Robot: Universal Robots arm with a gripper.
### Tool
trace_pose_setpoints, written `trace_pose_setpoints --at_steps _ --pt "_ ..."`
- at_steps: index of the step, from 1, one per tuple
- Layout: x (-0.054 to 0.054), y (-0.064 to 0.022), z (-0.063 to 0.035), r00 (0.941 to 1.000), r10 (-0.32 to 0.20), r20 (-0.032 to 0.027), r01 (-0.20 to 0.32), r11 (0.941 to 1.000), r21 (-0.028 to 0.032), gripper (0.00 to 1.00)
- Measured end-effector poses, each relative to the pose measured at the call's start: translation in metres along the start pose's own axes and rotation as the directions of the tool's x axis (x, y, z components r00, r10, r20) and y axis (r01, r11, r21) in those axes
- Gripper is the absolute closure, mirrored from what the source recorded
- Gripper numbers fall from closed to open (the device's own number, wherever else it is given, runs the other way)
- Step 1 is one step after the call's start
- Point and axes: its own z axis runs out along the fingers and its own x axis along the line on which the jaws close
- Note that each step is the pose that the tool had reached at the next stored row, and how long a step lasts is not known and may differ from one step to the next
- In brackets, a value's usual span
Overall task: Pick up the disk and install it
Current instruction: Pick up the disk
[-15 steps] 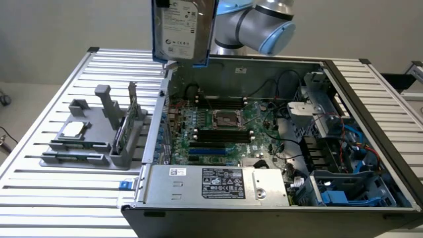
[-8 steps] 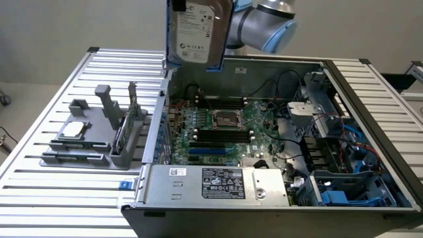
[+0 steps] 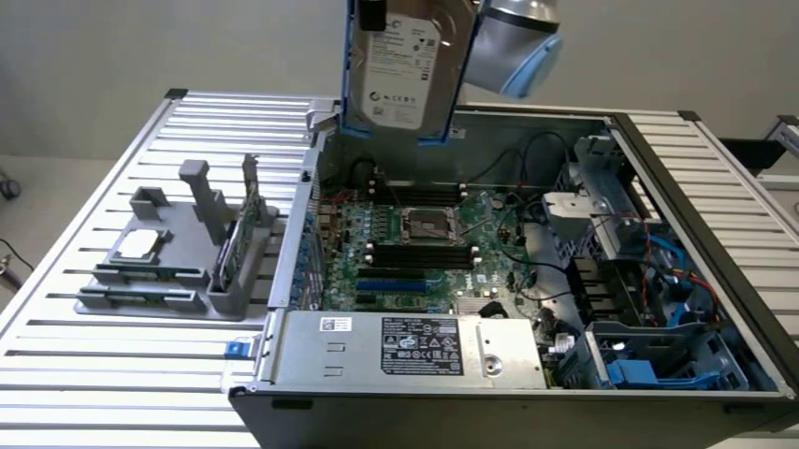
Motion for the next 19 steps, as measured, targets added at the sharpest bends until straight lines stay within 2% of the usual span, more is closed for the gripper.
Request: trace_pose_setpoints --at_steps 4,13,19 --pt "0.006 -0.0146 0.0003 1.0000 0.000 0.0002 0.000 1.0000 -0.0002 0.67" --pt "0.042 -0.0213 0.0010 1.0000 0.000 0.0002 0.000 1.0000 -0.0002 0.67" --pt "0.060 -0.0242 0.0014 1.0000 0.000 -0.0007 0.000 1.0000 -0.0002 0.67"
